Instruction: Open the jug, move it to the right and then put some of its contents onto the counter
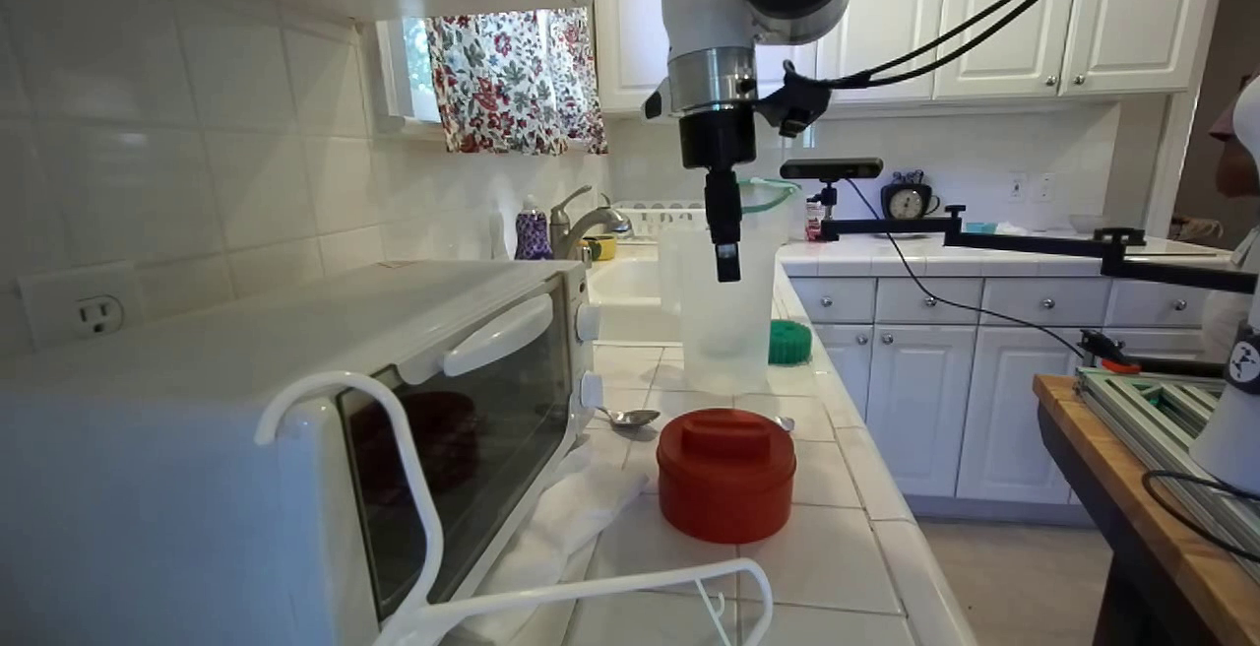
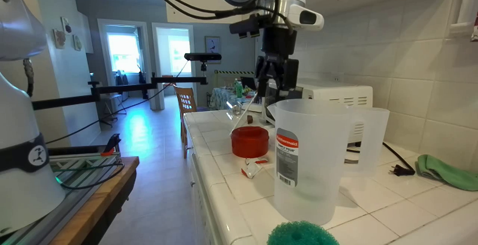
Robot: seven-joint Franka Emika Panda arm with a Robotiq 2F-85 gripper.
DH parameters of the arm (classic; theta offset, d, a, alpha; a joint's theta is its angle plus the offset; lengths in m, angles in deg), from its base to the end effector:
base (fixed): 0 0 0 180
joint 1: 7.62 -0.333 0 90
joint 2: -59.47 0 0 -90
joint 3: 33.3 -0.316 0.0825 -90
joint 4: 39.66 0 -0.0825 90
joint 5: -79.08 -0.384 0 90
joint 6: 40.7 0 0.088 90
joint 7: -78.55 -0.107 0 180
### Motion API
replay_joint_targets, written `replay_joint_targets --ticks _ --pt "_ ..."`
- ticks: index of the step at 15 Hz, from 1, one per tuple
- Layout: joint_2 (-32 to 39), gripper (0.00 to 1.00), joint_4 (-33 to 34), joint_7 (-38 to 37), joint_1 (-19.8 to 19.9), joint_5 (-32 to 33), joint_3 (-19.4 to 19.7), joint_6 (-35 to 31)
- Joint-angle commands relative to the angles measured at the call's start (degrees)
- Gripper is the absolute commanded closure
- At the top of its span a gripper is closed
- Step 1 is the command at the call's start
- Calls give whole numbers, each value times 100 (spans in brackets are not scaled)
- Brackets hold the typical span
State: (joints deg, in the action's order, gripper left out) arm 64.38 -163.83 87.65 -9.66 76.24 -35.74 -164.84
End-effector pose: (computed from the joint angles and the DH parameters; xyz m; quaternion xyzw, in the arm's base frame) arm 0.5360 0.0438 0.3487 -0.9935 -0.1034 0.0422 0.0234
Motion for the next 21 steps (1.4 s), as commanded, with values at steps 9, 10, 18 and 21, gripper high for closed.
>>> replay_joint_targets --ticks 9,10,18,21 --pt "-1171 25 41 75 459 69 585 503" --pt "-1103 26 33 84 514 39 656 391" --pt "-75 89 221 73 639 -118 737 -626" --pt "100 100 269 33 646 -46 719 -676"
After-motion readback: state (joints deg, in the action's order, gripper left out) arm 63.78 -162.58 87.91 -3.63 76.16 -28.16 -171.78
